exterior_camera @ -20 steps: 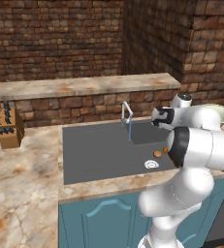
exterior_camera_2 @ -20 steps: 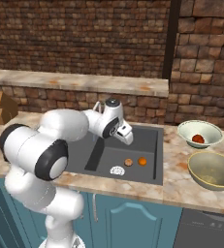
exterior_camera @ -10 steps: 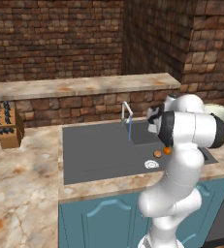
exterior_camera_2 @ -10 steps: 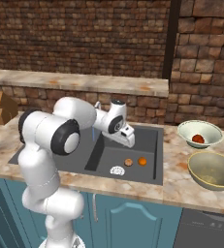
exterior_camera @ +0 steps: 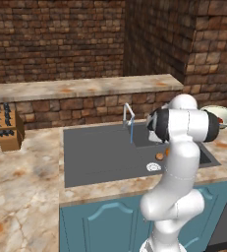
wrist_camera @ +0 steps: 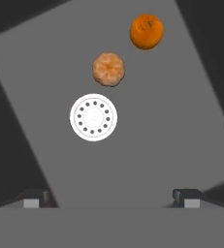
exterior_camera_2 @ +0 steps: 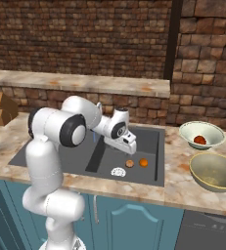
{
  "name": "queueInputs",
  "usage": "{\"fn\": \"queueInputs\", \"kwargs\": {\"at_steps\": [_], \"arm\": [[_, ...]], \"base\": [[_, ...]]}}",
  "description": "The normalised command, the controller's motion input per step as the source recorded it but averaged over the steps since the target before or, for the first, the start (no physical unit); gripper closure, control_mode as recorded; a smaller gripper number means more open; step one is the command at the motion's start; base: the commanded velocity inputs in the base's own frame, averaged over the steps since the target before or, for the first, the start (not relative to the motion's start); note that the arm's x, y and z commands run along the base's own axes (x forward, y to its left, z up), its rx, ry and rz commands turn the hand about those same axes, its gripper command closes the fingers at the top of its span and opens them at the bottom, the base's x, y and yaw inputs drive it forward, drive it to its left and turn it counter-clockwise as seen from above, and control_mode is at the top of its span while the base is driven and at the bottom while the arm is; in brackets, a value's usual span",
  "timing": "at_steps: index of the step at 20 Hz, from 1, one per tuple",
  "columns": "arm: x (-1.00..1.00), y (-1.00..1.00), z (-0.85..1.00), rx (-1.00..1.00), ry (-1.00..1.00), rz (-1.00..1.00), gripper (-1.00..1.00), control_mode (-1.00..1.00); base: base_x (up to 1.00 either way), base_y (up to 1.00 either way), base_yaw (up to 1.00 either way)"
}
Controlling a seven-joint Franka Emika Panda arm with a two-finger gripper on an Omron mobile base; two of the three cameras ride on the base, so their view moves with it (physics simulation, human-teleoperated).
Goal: Pick the tangerines from the sink and place them in one bowl. Place the tomato in the other bowl. Then turn off the sink faucet.
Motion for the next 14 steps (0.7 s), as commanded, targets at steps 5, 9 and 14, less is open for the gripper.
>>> {"fn": "queueInputs", "kwargs": {"at_steps": [5,9,14], "arm": [[0.03,-0.01,-0.43,0.00,0.00,0.00,-1.00,-1.00],[0.15,-0.04,-0.40,0.02,0.00,0.00,-1.00,-1.00],[0.24,-0.15,-0.32,0.05,0.00,0.00,-1.00,-1.00]], "base": [[0.00,0.00,0.00],[0.00,0.00,0.00],[0.00,0.00,0.00]]}}
